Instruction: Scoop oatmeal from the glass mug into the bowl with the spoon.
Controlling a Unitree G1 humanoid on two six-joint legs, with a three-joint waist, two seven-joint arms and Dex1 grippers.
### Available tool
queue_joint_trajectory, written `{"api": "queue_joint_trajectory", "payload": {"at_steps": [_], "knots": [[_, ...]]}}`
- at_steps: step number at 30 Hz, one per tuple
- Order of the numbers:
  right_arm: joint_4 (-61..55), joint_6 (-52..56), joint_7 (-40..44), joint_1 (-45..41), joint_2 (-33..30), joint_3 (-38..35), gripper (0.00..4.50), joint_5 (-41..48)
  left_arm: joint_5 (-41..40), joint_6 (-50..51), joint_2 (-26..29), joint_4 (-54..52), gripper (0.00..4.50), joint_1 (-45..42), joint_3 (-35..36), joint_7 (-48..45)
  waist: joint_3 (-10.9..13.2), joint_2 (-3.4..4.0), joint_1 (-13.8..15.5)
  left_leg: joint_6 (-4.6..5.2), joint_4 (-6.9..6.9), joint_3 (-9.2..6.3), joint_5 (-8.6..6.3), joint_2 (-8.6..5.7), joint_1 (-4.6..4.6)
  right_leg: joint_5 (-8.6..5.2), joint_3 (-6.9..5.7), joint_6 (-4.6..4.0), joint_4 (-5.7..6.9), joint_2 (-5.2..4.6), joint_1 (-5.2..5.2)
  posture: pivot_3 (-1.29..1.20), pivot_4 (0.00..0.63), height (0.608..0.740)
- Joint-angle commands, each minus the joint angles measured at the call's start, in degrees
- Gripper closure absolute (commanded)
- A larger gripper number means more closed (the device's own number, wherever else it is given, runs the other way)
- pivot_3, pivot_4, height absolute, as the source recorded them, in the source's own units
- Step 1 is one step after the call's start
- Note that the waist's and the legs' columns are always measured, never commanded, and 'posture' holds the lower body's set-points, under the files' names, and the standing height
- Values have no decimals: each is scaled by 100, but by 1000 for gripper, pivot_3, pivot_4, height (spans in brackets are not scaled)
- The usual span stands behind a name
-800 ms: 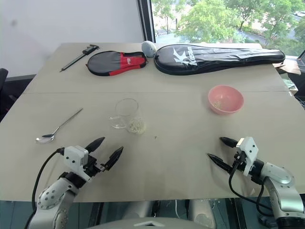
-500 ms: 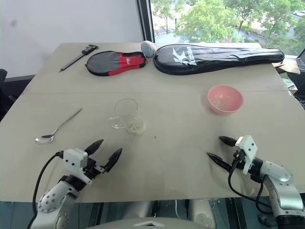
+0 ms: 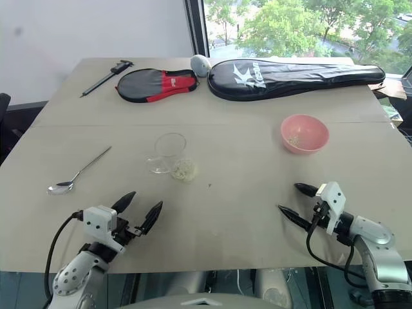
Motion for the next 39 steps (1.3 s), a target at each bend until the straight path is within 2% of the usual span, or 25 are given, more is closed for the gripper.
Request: {"api": "queue_joint_trajectory", "payload": {"at_steps": [1,11,15,17,19,24,28,33,39], "knots": [[-16,1,30,-70,-50,43,0,-14,37,-75,8,129,62,40,-40,43,0,2,1,0,0,0,0,0,0,0,0,0,0,0,0,0,150,740],[-206,-146,432,-272,-125,264,0,74,-417,518,160,89,62,23,489,372,2,15,-6,0,-3,0,0,1,0,0,-1,0,2,4,-5,0,150,740],[-1089,332,735,-455,-282,667,0,393,-963,1159,752,-10,62,-27,1210,251,8,23,-24,0,-4,2,0,1,-2,0,-1,0,3,4,-10,0,150,740],[-1350,572,666,-595,-259,776,0,520,-1112,1338,988,9,62,-163,1464,249,10,22,-37,0,-5,-1,1,18,-32,11,-3,-3,12,29,-49,0,150,740],[-1701,868,644,-830,-241,928,0,711,-1194,1506,1429,213,62,-432,1836,148,13,14,15,-6,11,-4,5,8,-81,40,-14,-15,9,37,-83,0,150,740],[-2288,1455,384,-1260,-172,1137,0,995,-1176,1621,2310,1176,62,-974,2229,-285,19,7,-1,-11,6,-14,7,14,-83,44,-22,-24,9,37,-90,0,150,740],[-2524,1763,189,-1416,-169,1149,0,1139,-1124,1626,2683,1728,62,-1454,2245,-546,20,6,-6,-18,4,2,11,9,-85,45,-15,-23,5,45,-94,0,150,740],[-2671,1936,-59,-1549,-117,1172,0,1122,-824,1689,3142,2739,62,-2162,1927,-862,25,-13,0,-36,4,2,21,7,-92,46,-17,-23,2,40,-99,0,150,740],[-2671,1981,-311,-1468,-55,1069,0,1131,-384,1881,3446,4333,62,-2994,1137,-1452,25,-11,-13,-36,2,9,21,7,-89,47,-10,-23,6,44,-104,0,150,740]]}}
